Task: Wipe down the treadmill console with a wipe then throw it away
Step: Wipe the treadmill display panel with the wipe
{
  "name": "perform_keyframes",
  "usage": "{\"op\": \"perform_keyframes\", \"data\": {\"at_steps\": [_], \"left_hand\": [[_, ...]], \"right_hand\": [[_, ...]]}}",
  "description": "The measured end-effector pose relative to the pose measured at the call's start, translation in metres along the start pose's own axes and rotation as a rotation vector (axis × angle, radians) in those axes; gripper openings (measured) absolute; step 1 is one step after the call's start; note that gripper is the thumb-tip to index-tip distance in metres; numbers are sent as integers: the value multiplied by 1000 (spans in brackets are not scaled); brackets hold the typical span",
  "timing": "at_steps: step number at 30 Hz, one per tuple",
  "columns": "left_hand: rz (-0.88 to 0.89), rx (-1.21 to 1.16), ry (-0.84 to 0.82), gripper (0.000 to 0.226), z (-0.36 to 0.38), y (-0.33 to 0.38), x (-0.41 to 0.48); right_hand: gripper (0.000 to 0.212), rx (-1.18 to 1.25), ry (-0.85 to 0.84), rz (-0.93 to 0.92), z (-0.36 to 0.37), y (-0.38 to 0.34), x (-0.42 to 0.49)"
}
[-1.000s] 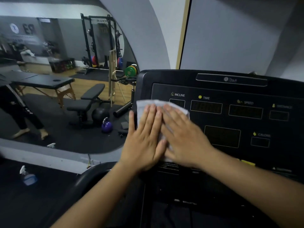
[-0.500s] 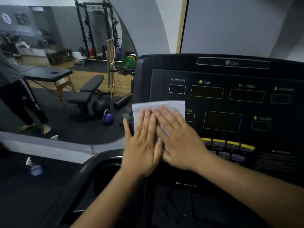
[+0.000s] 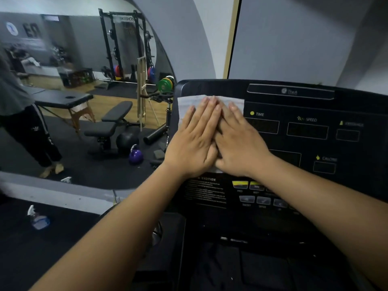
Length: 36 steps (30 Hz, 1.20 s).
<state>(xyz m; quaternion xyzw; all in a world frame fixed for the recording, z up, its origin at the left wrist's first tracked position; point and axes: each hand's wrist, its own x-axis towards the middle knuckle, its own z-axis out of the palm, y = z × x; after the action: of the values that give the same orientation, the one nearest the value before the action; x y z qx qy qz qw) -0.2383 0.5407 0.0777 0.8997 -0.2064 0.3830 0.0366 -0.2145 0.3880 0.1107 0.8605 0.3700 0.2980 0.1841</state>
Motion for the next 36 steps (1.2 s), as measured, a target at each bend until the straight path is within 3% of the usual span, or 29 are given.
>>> {"op": "perform_keyframes", "data": {"at_steps": [9,16,21,30,36], "left_hand": [[-69,35,-30,72,35,47,-96],[-87,45,13,74,15,21,12],[-48,57,41,73,6,13,65],[-71,-3,-43,74,42,74,-69],[-93,-4,-80,76,45,88,-92]], "right_hand": [[80,194,7,-85,35,-55,-72],[99,58,40,61,11,25,-21],[95,-16,30,134,-7,63,-1],[88,151,-1,54,38,-29,-101],[89,175,-48,59,43,-44,-121]]}}
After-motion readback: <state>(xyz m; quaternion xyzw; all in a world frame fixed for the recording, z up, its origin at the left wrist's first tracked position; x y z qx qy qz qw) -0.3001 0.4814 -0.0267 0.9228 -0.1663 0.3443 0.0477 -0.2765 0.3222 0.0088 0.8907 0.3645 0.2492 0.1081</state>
